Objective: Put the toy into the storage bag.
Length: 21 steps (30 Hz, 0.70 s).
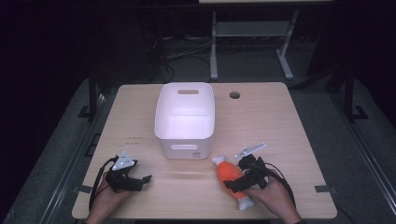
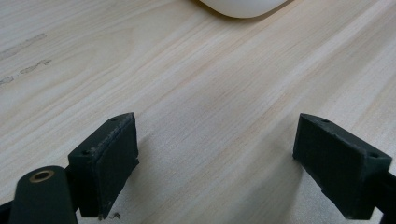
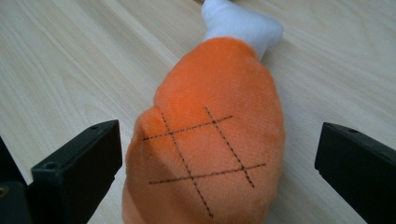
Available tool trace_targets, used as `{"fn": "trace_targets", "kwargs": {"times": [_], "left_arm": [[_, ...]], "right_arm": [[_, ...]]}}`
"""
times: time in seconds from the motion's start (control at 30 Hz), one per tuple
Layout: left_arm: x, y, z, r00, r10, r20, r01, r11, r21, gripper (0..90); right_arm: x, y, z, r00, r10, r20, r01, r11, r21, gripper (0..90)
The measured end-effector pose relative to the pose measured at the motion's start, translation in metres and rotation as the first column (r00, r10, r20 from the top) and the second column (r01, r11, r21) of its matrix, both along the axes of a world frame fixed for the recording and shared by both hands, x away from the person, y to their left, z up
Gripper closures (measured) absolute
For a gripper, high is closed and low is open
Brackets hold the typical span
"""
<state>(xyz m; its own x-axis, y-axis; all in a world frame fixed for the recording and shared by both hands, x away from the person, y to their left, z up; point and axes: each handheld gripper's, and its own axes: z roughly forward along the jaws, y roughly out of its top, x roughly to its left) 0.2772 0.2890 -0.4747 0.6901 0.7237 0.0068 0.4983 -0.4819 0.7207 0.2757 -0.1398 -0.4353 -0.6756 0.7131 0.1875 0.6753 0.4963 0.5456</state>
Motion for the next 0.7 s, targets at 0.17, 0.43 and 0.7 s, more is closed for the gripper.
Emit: {"fn": "trace_targets", "kwargs": {"times": [0.17, 0.43, 0.7], "left_arm": [[0.0, 0.0, 0.0, 1.0, 0.0, 0.0, 0.0, 1.0, 0.0, 13.0], [0.0, 0.0, 0.0, 1.0, 0.0, 0.0, 0.0, 1.0, 0.001, 13.0], [0.0, 0.0, 0.0, 1.0, 0.0, 0.0, 0.0, 1.0, 0.001, 13.0]], "right_arm": [[0.001, 0.005, -0.005, 0.9999, -0.002, -0.011, 0.002, 1.0, -0.004, 0.4], [0.002, 0.007, -0.01, 0.9996, -0.009, -0.026, 0.008, 1.0, -0.013, 0.4], [0.002, 0.01, -0.014, 0.9991, 0.003, -0.042, -0.005, 0.999, -0.032, 1.0]]}}
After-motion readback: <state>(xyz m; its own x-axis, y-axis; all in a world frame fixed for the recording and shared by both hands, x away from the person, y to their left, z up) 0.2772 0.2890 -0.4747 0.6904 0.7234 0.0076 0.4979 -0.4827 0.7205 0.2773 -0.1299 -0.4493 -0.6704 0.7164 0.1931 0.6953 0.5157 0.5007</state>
